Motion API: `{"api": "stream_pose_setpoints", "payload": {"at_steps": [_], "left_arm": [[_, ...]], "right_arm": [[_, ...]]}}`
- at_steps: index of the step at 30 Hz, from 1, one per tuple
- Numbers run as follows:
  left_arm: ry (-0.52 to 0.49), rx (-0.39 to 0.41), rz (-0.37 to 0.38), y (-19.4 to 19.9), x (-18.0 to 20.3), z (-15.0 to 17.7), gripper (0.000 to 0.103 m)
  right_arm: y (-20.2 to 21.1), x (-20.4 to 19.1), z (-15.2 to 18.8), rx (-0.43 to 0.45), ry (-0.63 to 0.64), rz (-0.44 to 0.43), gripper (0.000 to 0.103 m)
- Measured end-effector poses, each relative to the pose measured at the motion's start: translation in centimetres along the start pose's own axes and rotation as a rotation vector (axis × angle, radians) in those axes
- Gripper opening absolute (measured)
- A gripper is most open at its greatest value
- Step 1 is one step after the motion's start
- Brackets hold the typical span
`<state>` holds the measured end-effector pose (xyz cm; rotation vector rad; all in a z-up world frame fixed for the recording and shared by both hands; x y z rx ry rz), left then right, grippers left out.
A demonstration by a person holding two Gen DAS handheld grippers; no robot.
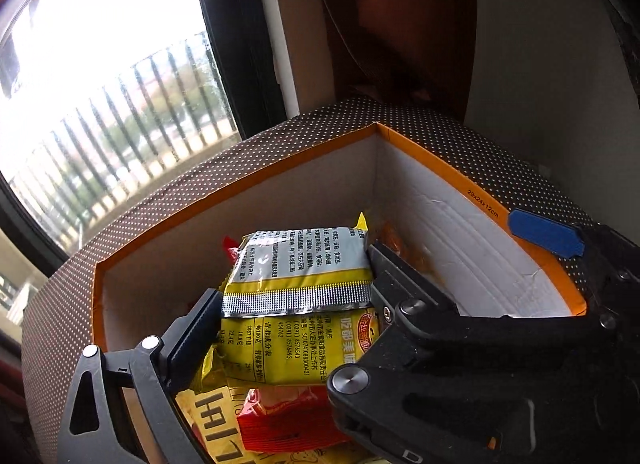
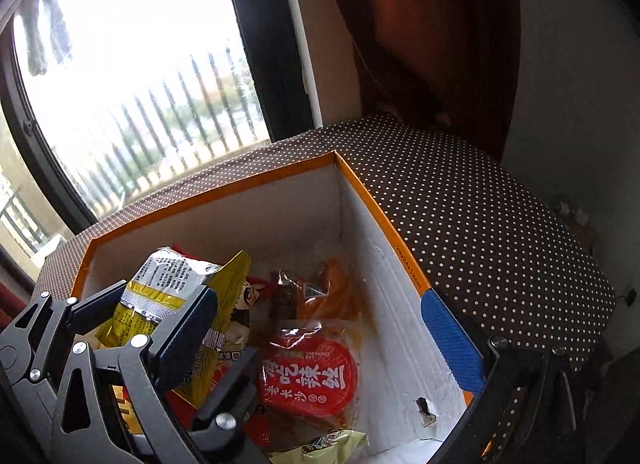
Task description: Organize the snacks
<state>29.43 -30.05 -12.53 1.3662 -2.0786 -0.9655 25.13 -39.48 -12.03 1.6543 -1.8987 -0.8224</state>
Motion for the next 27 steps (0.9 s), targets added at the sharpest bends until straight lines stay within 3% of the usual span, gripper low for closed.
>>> {"api": "stream_pose_setpoints", "payload": {"at_steps": [5,11,27], "left_arm": [[0.016,0.031,0.017,0.4,-0.4,0.1,0.102],[0.062,0.098,0.019,3.7,-0.4,0.7,0.102],[0.143,0.227,-0.028,12.1,-4.6,3.7,0.102]], "right_arm": [[-0.1,-0.5,-0.3,-0.019,0.030,-0.005,0.103],[1.8,-1.4,-0.6,0.010,0.066,-0.002,0.103],[9.2,-7.5,-0.4,0.161,0.093,-0.053,0.103]]}}
Point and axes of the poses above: each gripper's, at about its wrist camera, not at the fingertips, and y roughly against the way its jaws point, x to its right, z to its underside, the point moved 10 cm from there along -y, roughly the way its jaws point, and after that the axes turned 11 degrees about y, right-handed, at the moved point
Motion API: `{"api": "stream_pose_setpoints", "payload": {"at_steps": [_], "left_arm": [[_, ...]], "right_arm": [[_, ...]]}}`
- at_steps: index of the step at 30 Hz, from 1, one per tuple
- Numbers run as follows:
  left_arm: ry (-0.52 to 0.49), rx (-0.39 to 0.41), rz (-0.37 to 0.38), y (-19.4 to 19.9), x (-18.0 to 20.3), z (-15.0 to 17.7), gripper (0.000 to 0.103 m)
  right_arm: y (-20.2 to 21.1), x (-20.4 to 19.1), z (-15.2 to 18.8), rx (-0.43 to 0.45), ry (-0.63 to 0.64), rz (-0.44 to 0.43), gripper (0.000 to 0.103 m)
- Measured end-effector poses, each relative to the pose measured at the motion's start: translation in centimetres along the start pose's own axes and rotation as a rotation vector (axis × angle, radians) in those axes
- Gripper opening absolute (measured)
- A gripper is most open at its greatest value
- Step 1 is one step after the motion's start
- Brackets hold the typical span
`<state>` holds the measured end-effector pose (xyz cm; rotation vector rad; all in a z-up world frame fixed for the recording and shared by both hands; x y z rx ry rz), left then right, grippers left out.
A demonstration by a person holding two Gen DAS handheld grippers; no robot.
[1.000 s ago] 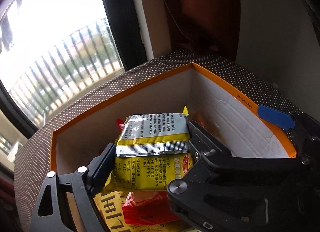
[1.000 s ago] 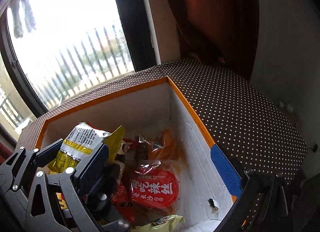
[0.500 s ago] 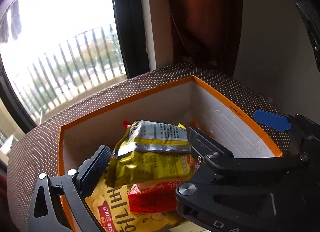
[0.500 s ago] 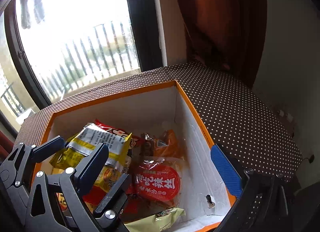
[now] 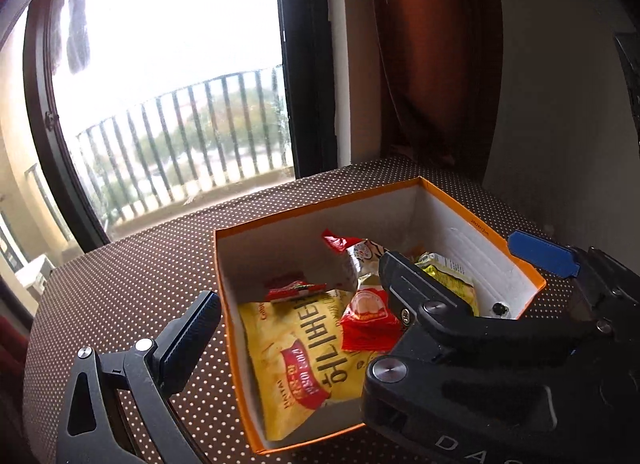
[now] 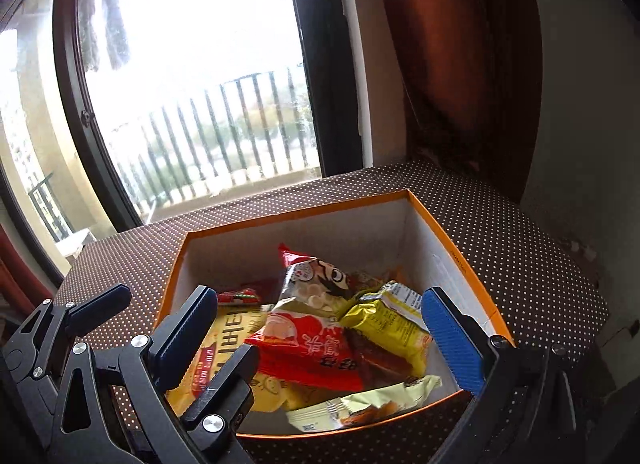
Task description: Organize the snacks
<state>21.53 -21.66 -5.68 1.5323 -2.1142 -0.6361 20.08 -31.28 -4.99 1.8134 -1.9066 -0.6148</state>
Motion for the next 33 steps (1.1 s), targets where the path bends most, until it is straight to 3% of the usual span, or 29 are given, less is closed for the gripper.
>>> {"api": "stream_pose_setpoints", "payload": {"at_steps": [7,12,23,33], "left_arm": [[0.050,0.050,-0.008,4.1,-3.9,1.1,0.102],[0.083,0.096,-0.054,6.6,-7.2,2.0,0.102],[0.142,0.199,-0.191,12.1,-13.0,4.7,0.102],[0.206,0.249,-0.276,15.5,-16.2,7.9,0.102]], "right_arm": [[2.9,-4.7,-0.1,0.040,0.045,0.011,0.103],[4.9,-9.0,0.1,0.074,0.090,-0.002,0.103],[8.0,-17.3,1.6,0.155,0.140,-0.120,0.103],[10.0,-20.8,3.5,0.193,0.191,-0.148,0.103]]}}
Point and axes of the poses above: each gripper's, at about its wrist camera, not at the fingertips, and y roughly against the way its jaws point, x to its right, z to its underside, the point moved 10 cm from there along -y, roughly the way its jaws point, and after that the axes turned 11 degrees about y, right-handed, at the moved point
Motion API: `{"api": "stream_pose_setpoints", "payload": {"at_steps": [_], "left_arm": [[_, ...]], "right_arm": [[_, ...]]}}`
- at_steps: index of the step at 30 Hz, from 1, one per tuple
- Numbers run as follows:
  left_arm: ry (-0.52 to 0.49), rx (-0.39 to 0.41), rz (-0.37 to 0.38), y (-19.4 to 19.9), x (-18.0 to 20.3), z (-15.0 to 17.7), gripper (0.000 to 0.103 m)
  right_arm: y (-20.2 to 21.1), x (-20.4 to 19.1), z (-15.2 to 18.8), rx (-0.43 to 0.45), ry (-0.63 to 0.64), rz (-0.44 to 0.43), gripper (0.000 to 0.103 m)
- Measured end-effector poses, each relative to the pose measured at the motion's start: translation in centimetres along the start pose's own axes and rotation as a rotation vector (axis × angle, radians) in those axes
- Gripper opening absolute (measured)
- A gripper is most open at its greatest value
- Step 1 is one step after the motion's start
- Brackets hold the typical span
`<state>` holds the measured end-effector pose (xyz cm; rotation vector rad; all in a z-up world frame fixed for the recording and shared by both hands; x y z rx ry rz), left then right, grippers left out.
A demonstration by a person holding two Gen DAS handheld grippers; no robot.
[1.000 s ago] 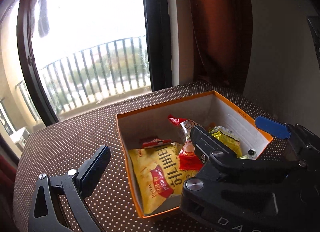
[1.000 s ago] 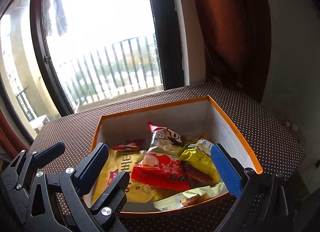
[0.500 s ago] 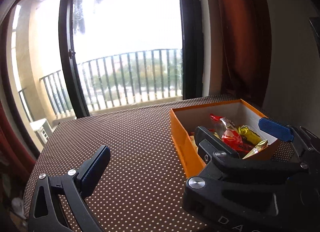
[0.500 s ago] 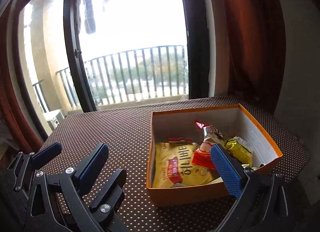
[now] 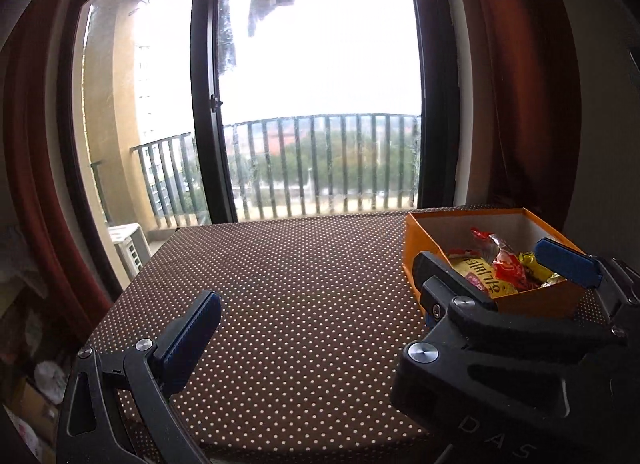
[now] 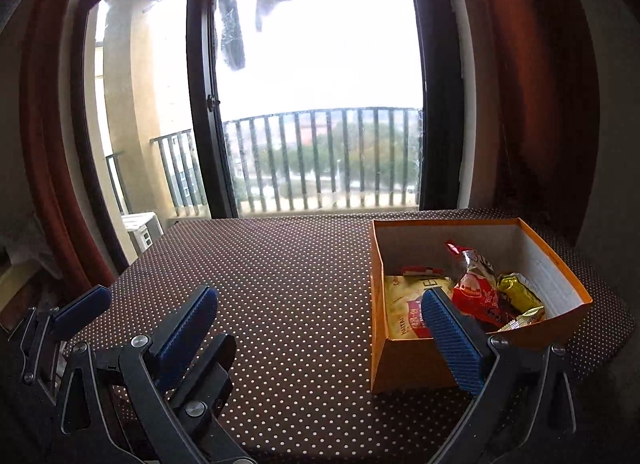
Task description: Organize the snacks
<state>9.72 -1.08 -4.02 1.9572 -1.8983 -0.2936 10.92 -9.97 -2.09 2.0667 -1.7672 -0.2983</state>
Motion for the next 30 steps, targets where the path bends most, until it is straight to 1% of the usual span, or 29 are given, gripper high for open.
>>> {"api": "stream_pose_setpoints", "payload": {"at_steps": [4,10,23,30], "left_arm": [[0.013,-0.003,-0.004,0.4,-0.6,0.6,0.102],[0.020,0.006,-0.008,0.6,-0.4,0.6,0.102],[0.025,0.033,-0.006,1.3,-0.2,0.1,0.102],[0.034,0.041,-0.020,1.5,-0.4,0.1,0.102]], "right_arm": [[0.2,-0.5,0.8,0.000,-0.019,-0.013,0.103],[1.2,-0.6,1.2,0.014,-0.020,-0.001,0.103],[2.2,0.7,0.9,0.044,-0.039,0.010,0.103],[2.2,1.0,0.7,0.052,-0.039,0.013,0.103]]}}
Point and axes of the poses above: each gripper's, at about its wrist camera, not at the fingertips, and y roughly against the way its jaws point, x to its right, z to its underside, the point moved 10 cm from there along -y, roughly the way its jaws point, and after that the axes turned 11 degrees about y, right-handed, at the moved point
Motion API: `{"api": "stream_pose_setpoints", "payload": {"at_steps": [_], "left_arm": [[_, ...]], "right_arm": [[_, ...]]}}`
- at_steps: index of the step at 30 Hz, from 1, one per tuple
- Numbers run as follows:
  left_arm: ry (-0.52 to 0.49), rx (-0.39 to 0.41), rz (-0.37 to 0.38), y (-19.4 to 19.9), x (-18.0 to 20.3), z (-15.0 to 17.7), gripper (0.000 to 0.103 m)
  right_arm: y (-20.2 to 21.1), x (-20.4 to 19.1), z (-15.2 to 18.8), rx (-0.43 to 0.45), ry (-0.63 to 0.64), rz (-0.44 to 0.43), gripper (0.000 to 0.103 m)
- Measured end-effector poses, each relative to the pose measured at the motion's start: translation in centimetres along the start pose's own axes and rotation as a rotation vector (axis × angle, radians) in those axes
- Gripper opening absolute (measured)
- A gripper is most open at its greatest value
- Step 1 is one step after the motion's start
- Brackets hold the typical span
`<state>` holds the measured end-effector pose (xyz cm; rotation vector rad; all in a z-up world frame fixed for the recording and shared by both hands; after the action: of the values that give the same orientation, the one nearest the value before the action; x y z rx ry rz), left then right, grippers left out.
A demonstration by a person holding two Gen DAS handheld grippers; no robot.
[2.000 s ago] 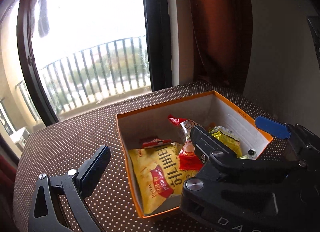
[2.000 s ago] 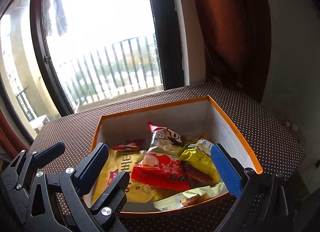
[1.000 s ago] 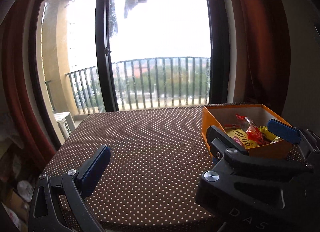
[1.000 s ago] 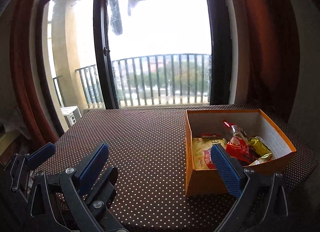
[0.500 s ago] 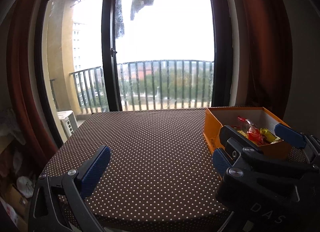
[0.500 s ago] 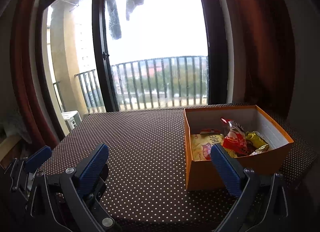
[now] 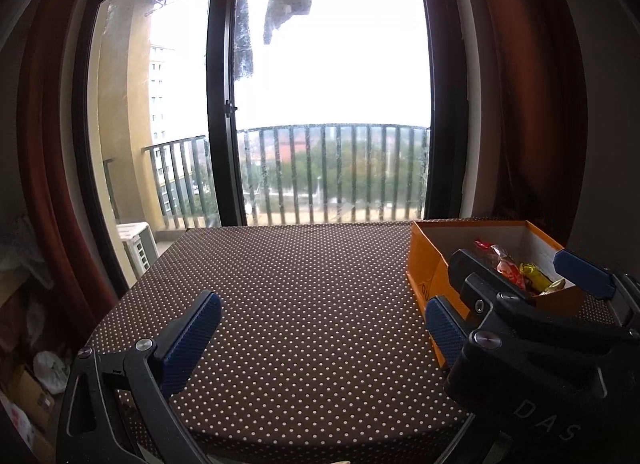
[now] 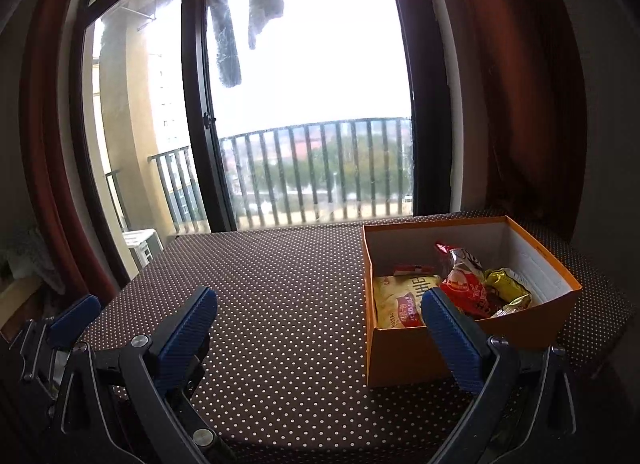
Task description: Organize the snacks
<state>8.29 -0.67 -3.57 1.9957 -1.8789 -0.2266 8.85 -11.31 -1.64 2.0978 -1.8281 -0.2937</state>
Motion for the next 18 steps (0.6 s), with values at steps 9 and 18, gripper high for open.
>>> {"api": "stream_pose_setpoints", "payload": {"at_steps": [9,18], "left_arm": [[-0.003,0.005,-0.014,0.02,-0.15,0.04,0.102],[-0.002,-0.004,-0.014,-0.11,-0.10,0.10,0.102]], "right_arm": [[-0.18,-0.07,0.21,-0.004,0.003,0.002,0.103],[-0.34,-0.26,0.25,-0.006,0.007,-0.006,0.103]]}}
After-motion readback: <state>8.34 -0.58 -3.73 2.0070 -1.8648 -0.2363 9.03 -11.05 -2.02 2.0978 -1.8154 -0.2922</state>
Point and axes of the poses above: each gripper's, at about its wrist camera, not at the fingertips, and y roughly against the way its jaws point, x to its right, z to its underside, the point moved 10 cm from there along -y, roughly the way its jaws point, and after that the axes turned 11 degrees about y, right-handed, at the moved point
